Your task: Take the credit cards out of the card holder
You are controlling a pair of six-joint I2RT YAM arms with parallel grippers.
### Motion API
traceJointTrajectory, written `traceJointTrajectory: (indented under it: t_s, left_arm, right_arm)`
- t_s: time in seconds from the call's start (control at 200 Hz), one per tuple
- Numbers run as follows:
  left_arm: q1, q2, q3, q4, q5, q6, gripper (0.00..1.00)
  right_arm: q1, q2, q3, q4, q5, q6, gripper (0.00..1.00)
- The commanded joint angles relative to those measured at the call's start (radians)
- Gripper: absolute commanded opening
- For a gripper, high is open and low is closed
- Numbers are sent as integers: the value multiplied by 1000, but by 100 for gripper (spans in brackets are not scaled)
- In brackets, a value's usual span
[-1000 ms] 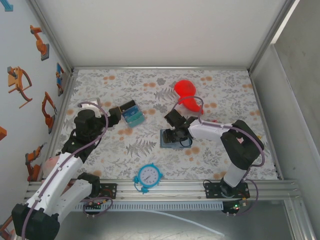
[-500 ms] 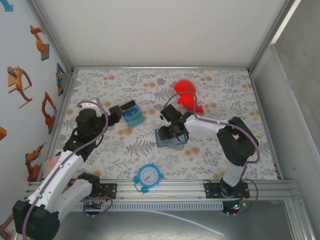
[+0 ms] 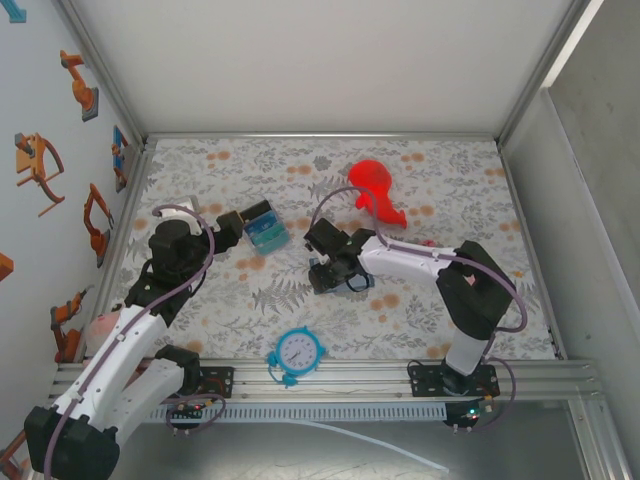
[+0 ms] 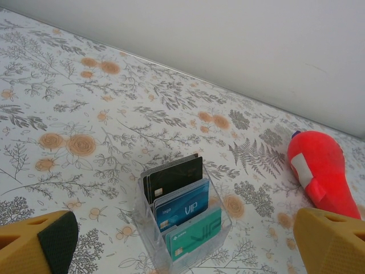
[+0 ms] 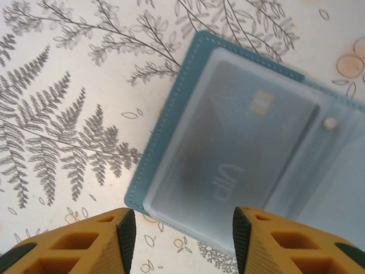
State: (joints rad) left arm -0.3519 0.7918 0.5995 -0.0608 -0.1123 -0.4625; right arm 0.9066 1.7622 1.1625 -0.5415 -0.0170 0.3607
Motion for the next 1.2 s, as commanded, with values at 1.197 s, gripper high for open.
traceJointTrajectory:
  t_s: [1.197]
  left_arm:
    - [3, -28, 18, -65, 8, 25, 97]
  right_arm:
    - [-31, 110, -78, 94, 13, -22, 43]
